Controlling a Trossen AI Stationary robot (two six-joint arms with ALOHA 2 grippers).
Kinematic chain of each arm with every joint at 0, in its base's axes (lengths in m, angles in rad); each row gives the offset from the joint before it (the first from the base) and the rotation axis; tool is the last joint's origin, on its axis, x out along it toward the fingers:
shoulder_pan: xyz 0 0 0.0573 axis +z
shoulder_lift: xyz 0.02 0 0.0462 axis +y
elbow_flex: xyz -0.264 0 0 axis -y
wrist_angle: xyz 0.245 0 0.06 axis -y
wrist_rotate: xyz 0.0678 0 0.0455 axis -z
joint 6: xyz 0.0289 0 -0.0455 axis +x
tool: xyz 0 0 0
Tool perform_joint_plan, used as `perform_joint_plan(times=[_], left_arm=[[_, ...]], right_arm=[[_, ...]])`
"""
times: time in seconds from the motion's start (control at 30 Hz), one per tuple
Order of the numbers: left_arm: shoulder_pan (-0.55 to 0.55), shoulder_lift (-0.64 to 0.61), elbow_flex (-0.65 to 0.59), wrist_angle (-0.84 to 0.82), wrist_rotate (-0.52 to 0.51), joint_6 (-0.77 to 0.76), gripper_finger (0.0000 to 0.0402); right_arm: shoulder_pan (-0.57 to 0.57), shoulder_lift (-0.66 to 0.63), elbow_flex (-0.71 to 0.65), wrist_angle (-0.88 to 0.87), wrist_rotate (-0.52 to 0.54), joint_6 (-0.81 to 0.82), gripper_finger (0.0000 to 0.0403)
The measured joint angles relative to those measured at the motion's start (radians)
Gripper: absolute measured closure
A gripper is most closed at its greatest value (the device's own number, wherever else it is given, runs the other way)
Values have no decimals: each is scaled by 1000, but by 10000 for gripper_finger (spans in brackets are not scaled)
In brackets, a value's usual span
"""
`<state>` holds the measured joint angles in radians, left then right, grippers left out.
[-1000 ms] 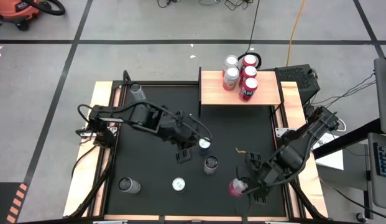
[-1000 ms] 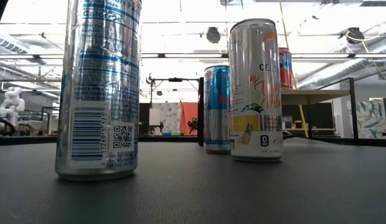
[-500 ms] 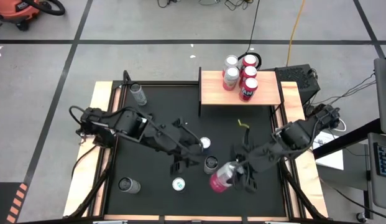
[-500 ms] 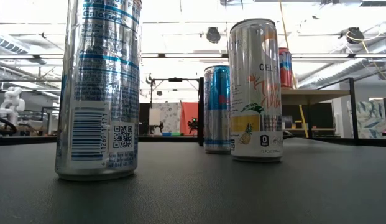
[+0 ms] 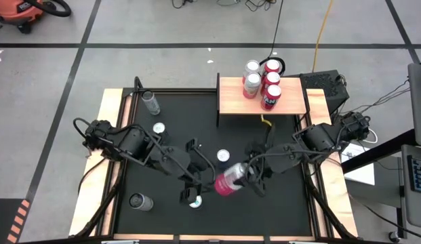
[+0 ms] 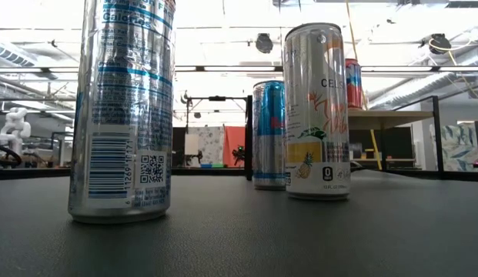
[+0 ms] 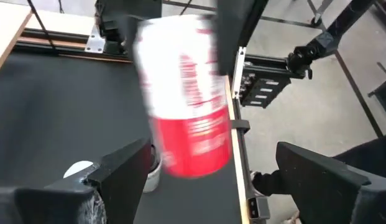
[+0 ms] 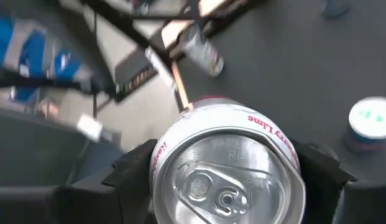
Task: Place canned beverage on shelf
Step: Put the pink white soda can on the shelf aligned with the other pink white soda cans
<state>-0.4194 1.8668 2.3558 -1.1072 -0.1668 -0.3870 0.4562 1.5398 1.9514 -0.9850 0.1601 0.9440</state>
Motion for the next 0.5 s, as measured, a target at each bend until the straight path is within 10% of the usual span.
perform_joint_plan(times=[0.5], left_arm=[[-12,1,0,-3,-220,1,52]], right_arm=[[-60,0,0,173,99,93,129]])
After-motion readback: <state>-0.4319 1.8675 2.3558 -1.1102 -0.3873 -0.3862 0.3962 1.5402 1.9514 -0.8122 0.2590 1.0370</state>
